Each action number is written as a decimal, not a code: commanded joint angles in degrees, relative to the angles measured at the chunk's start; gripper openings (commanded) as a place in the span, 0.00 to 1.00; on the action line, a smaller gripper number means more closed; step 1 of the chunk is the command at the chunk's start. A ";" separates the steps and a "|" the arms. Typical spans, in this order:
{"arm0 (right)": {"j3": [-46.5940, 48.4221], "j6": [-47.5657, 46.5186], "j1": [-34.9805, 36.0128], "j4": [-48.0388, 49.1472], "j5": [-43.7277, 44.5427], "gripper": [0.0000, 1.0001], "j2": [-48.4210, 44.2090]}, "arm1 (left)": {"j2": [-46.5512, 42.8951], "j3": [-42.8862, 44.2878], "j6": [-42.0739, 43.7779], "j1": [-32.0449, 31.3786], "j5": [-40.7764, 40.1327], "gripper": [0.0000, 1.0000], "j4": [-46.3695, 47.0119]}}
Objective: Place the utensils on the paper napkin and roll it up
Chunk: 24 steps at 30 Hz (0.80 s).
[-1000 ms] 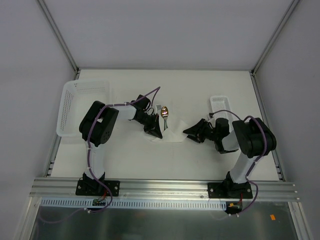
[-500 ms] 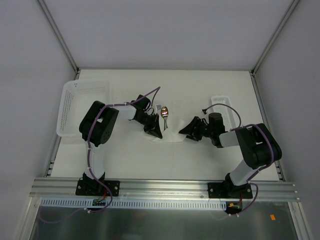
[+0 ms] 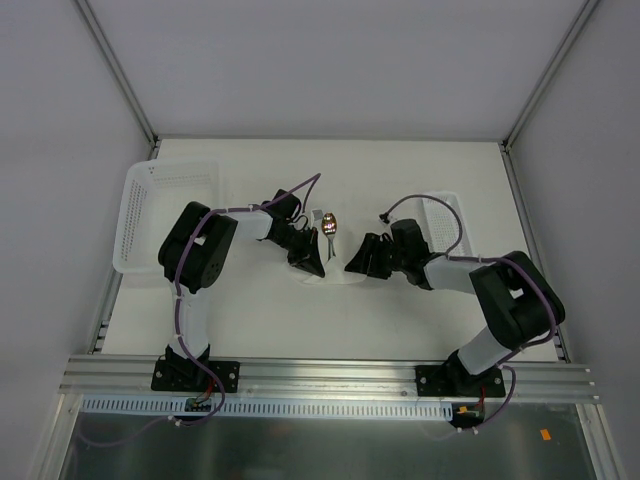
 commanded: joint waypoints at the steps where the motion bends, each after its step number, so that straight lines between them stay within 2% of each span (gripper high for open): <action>1: 1.23 -6.21 2.70 -15.48 12.32 0.51 0.13 | 1.97 -1.15 1.50 0.64 -6.34 0.00 -0.49; 5: 3.87 -8.06 5.78 -20.75 18.83 0.46 -0.40 | 1.88 -1.15 1.41 0.64 -6.34 0.00 -0.41; 9: 6.51 -8.85 8.59 -26.29 24.28 0.33 -1.11 | 1.80 -1.24 1.50 0.55 -6.43 0.00 -0.41; 13: 9.85 -9.03 11.22 -30.16 29.82 0.28 0.21 | 1.88 -1.41 1.68 0.64 -6.43 0.00 -0.41; 16: 12.31 -9.38 13.33 -32.53 32.45 0.29 0.91 | 1.88 -1.41 1.67 0.64 -6.43 0.00 -0.50; 18: 13.28 -9.82 15.09 -33.50 33.34 0.35 0.65 | 1.88 -1.33 1.76 0.64 -6.60 0.00 -0.49; 24: 17.23 -10.08 17.12 -36.40 34.57 0.41 -0.67 | 2.06 -1.50 1.59 0.64 -6.60 0.00 -0.41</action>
